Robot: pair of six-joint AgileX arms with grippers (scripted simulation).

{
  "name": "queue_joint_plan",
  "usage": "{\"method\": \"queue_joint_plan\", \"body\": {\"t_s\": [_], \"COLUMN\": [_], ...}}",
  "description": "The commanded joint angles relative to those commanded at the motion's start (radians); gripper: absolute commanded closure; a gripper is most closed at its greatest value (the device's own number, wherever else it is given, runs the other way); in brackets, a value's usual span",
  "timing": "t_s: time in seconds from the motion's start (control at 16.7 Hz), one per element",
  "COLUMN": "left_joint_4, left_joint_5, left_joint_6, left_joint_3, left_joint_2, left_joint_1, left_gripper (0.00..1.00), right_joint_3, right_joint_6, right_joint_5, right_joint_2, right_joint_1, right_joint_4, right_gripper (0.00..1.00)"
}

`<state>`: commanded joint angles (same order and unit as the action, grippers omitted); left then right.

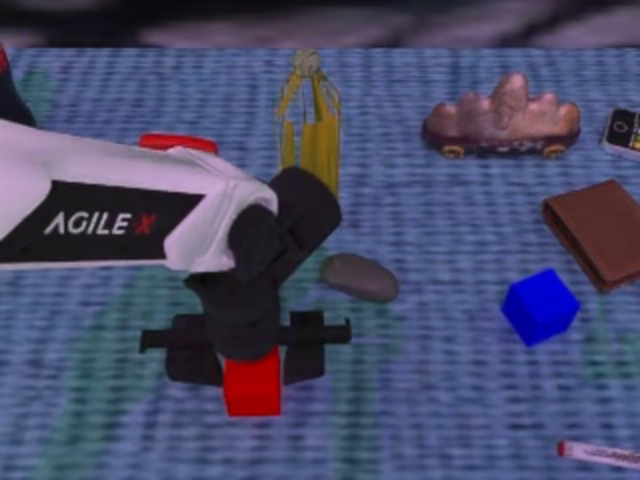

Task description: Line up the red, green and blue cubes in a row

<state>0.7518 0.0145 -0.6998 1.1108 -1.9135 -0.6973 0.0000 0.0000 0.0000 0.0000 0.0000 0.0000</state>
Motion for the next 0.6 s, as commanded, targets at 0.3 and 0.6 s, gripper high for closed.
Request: {"method": "queue_joint_plan", "body": {"t_s": [0.3,0.6], "left_joint_4": [0.0,0.0], "left_joint_5": [0.0,0.0], "left_joint_6": [0.0,0.0], "left_joint_3": [0.0,0.0], "left_joint_2": [0.0,0.0], "left_joint_1": [0.0,0.0], "left_gripper": [0.0,0.0], "right_joint_3": [0.0,0.0], "right_joint_6": [0.0,0.0], "right_joint_5": [0.0,0.0], "right_joint_2": [0.0,0.0], "right_joint_1": [0.0,0.0], "right_joint_4": [0.0,0.0], "right_gripper": [0.0,0.0]}}
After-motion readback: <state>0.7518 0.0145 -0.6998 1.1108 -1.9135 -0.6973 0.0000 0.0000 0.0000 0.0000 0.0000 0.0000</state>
